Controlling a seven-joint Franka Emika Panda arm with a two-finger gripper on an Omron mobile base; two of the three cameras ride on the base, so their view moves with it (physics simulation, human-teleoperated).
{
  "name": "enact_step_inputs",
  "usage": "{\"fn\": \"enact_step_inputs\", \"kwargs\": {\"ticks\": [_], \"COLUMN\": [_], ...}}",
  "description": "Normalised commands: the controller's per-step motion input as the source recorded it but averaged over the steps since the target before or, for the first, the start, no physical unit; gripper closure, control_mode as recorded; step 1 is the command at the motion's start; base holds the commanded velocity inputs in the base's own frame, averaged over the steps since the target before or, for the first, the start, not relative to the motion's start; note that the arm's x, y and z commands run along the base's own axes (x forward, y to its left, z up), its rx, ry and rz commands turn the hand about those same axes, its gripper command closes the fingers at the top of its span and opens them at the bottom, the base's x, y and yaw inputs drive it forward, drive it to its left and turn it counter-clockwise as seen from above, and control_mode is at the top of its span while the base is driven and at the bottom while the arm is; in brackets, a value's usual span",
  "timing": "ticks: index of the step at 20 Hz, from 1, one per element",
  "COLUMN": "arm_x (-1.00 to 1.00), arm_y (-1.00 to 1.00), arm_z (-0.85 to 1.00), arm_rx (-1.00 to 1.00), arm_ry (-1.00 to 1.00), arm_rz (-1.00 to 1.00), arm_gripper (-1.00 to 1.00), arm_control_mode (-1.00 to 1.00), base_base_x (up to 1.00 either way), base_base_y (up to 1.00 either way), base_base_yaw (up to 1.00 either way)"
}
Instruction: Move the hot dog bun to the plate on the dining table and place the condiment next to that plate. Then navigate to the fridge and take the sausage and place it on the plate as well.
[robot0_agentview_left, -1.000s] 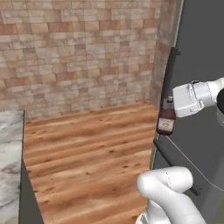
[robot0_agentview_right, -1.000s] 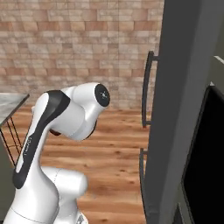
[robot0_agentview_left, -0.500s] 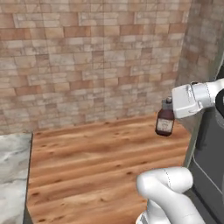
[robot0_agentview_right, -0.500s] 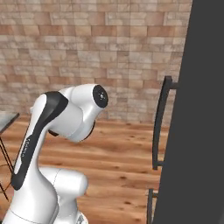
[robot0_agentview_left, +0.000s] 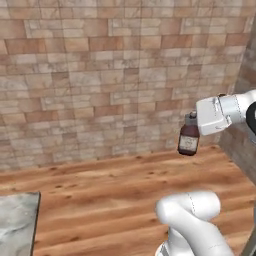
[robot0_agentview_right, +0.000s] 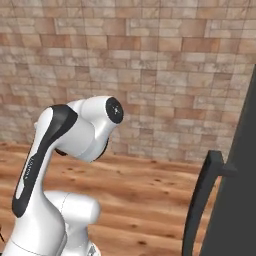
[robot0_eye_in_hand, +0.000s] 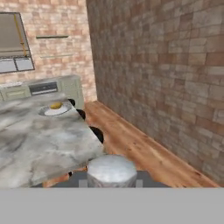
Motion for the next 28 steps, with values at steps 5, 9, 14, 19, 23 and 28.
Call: {"fn": "enact_step_inputs", "kwargs": {"ticks": [5, 9, 14, 19, 23, 28], "arm_x": [0.00, 0.00, 0.00, 0.00, 0.00, 0.00], "arm_y": [0.00, 0.00, 0.00, 0.00, 0.00, 0.00], "arm_z": [0.00, 0.00, 0.00, 0.00, 0.00, 0.00], "arm_rx": [0.00, 0.00, 0.00, 0.00, 0.00, 0.00], "arm_ry": [0.00, 0.00, 0.00, 0.00, 0.00, 0.00], "arm_rz": [0.00, 0.00, 0.00, 0.00, 0.00, 0.00], "arm_gripper": [1.00, 1.00, 1.00, 1.00, 1.00, 1.00], "arm_control_mode": [1.00, 1.00, 1.00, 1.00, 1.00, 1.00], "base_base_x": [1.00, 1.00, 1.00, 1.00, 0.96, 0.95], "base_base_y": [0.09, 0.04, -0.01, -0.14, -0.15, -0.14], "base_base_yaw": [0.19, 0.28, 0.51, 0.66, 0.70, 0.71]}}
